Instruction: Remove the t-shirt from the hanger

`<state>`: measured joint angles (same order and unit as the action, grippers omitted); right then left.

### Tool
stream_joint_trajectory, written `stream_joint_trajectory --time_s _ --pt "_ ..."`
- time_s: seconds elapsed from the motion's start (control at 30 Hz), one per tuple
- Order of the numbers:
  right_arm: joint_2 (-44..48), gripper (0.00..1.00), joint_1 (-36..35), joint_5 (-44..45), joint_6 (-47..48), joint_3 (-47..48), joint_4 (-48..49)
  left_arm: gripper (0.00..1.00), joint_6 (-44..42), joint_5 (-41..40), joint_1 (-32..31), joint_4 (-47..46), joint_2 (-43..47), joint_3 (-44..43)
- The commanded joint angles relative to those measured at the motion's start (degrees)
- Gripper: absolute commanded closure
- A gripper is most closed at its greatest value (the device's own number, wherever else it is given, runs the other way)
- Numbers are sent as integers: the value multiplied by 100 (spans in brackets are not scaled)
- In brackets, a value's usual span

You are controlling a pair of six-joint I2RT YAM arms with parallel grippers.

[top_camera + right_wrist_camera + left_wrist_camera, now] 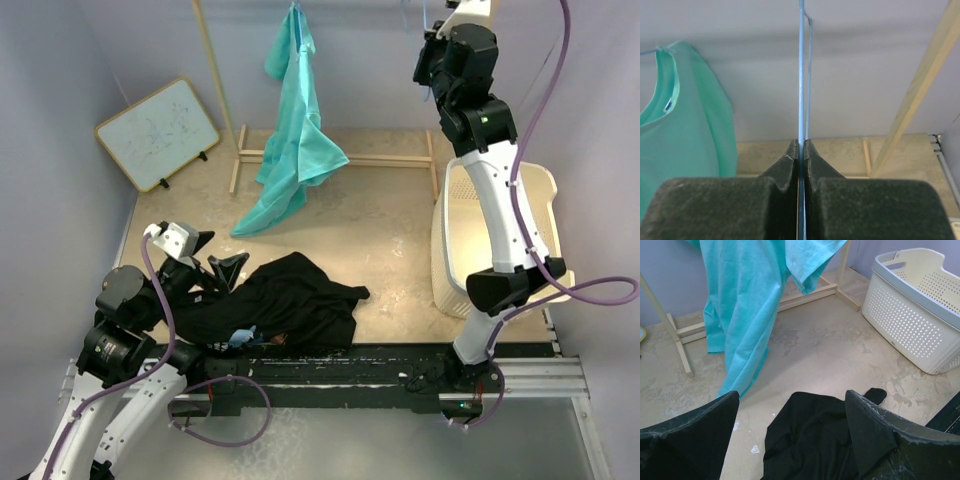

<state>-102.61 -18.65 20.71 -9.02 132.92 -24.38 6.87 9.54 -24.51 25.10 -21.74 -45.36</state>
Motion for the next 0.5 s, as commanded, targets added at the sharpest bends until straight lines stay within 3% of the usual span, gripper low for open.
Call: stream_joint_trajectory --time_s 0.0,0.1,0.27,0.37,0.47 --pt "235 100 -16 -601 -127 -181 62 11 68 -69 -14 -146 -46 19" --pt "526 87 -16 -1126 -202 -633 -3 11 67 -81 -12 -146 -61 17" --pt "1681 42 -15 -1486 -434 -2298 447 11 77 -86 -10 -145 -62 22" --pt "2419 30 -23 -1946 -665 -3293 522 12 68 -79 -10 -143 -61 8" --pt "3244 26 -76 -2819 -820 -4482 698 12 77 -160 -10 -119 29 5"
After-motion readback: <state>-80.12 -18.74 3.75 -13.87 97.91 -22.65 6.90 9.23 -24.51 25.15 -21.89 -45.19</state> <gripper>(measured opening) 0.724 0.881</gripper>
